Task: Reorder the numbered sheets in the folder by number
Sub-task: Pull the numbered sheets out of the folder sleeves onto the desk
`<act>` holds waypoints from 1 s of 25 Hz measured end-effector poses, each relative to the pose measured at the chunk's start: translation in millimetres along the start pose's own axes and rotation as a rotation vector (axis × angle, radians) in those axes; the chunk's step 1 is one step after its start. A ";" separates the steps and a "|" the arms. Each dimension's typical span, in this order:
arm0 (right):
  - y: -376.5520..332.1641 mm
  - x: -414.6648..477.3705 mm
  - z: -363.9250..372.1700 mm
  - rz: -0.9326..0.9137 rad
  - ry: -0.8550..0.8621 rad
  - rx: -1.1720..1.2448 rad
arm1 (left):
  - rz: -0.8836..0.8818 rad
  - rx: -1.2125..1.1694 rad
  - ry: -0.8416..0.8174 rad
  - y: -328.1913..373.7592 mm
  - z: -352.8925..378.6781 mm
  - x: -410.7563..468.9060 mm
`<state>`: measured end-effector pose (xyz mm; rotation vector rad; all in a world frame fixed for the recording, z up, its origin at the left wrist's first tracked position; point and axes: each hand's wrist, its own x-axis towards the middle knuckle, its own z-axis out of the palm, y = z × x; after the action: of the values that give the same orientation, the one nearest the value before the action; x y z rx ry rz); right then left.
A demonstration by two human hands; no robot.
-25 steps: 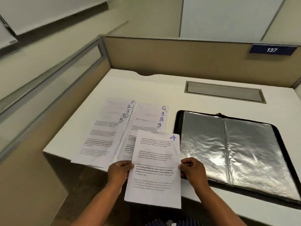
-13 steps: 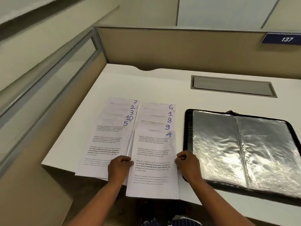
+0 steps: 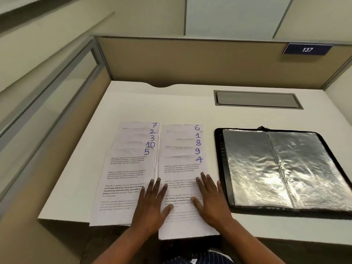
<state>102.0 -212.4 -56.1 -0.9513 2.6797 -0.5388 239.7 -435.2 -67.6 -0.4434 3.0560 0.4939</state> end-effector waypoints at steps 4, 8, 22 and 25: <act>-2.7 -6.7 25.2 -0.029 -0.099 -0.139 | 0.013 0.096 -0.116 -14.3 5.3 1.8; -3.3 -11.8 34.2 0.003 -0.037 -0.196 | 0.029 0.116 -0.115 -26.5 8.3 -2.1; -8.3 -9.9 25.0 0.023 -0.048 -0.174 | 0.004 0.029 -0.075 -28.3 -3.1 -4.4; -13.3 -3.2 17.3 0.050 -0.034 -0.154 | -0.029 -0.016 -0.061 -28.2 -12.7 2.6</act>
<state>117.8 -224.4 -65.8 -0.9205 2.7381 -0.3070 245.4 -465.5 -64.3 -0.4633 2.9848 0.5204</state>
